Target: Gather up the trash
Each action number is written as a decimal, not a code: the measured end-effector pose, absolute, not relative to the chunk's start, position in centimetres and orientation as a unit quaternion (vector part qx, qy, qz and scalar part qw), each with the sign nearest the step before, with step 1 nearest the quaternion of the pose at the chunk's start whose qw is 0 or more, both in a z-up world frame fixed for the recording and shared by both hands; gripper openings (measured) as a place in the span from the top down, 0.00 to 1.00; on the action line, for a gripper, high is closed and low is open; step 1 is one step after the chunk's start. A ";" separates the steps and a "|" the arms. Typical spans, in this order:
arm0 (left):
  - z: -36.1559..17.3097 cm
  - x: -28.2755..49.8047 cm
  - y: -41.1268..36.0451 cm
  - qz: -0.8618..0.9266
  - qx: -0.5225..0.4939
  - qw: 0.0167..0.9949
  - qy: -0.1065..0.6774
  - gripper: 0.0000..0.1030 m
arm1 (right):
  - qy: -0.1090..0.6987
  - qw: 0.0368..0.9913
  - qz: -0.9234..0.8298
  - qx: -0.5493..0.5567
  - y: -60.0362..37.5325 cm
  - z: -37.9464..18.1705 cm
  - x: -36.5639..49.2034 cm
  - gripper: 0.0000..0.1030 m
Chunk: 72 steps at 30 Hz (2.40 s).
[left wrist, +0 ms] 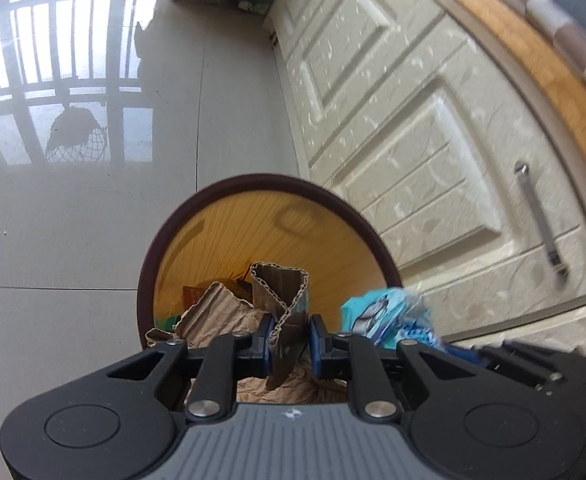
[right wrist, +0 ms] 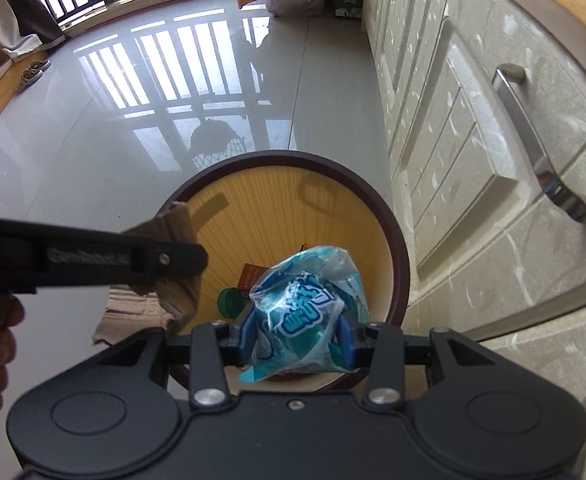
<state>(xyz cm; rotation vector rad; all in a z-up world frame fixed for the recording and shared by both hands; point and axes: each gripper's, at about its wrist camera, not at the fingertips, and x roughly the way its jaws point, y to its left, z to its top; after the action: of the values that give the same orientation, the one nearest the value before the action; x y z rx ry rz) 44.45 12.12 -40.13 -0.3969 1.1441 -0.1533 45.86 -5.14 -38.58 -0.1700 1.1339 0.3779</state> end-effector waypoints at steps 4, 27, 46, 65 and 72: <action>-41.3 45.3 11.4 -0.073 -0.135 0.817 0.555 0.74 | 0.529 0.822 0.186 -0.095 -4.7 -39.1 46.5 0.58; -39.4 43.8 13.8 -0.038 -0.111 0.822 0.557 0.11 | 0.542 0.807 0.189 -0.142 -4.4 -39.8 45.9 0.03; -30.2 36.5 18.2 0.025 -0.111 0.841 0.529 0.00 | 0.529 0.823 0.158 -0.136 -3.7 -31.3 41.5 0.00; -15.1 26.5 15.3 0.014 -0.054 0.893 0.446 0.00 | 0.446 0.884 0.122 -0.074 -7.9 -14.9 33.3 0.00; -10.7 22.8 14.0 0.016 -0.054 0.909 0.412 0.00 | 0.414 0.901 0.112 -0.065 -10.0 -11.0 29.4 0.00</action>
<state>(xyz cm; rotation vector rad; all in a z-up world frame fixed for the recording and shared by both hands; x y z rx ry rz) 22.79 14.01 -10.70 -0.1104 0.8504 0.0323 29.36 -9.96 -10.99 -0.1341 0.8570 0.2322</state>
